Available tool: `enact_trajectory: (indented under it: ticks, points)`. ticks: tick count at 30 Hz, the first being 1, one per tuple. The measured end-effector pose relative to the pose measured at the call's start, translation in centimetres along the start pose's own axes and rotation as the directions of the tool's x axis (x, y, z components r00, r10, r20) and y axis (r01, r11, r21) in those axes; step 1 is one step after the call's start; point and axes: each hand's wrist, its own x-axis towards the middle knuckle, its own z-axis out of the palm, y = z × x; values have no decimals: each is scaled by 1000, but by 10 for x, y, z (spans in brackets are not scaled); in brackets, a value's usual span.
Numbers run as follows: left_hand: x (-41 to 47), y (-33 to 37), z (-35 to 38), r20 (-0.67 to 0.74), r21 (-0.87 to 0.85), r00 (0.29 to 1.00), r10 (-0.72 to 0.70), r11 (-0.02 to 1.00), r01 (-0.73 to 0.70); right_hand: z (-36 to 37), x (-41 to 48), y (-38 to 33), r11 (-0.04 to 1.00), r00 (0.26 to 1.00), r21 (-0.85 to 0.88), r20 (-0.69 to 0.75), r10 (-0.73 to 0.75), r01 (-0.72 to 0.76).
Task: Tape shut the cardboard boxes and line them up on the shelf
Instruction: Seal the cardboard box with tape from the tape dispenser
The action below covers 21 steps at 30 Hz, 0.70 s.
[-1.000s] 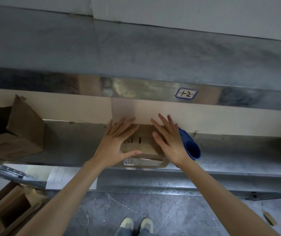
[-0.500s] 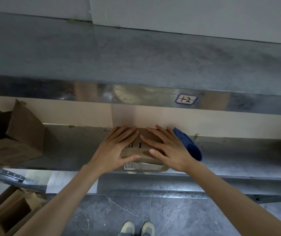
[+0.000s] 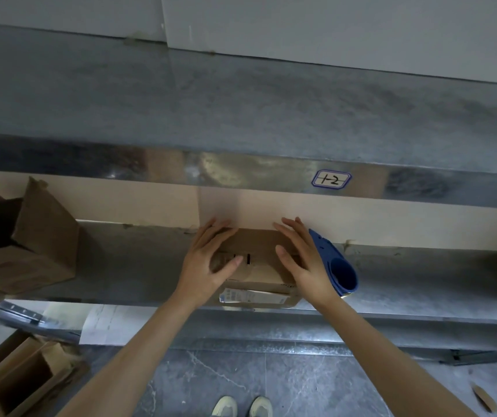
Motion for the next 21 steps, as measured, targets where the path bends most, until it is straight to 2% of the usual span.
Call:
enact_trajectory:
  ticks: [3,6,8,10,12,13,16,21]
  points:
    - [0,1,2,-46,-128,997,-69,990,63,2,1,-1,991,997,110,-31,75,-71]
    - [0,3,1,-33,-158,994,-103,983,97,1,-1,-2,977,989,161,-18,147,-143]
    - [-1,3,-2,4,-44,999,-51,998,51,-1,-1,-4,992,993,39,-20,118,-117]
    - [-2,-1,-5,71,118,997,16,993,-25,-3,-2,-2,983,999,-184,-26,-27,22]
    - [-1,-5,-6,109,201,994,22,979,-44,-5,-1,-1,897,977,-387,75,-200,213]
    - [-1,-6,-6,112,213,994,18,976,-42,-7,0,0,856,961,-437,148,-234,275]
    - [0,-7,-5,110,214,994,24,976,-47,-10,4,2,795,926,-494,305,-222,353]
    - [2,-4,-5,93,180,995,39,982,-56,-10,7,2,758,914,-531,344,-216,379]
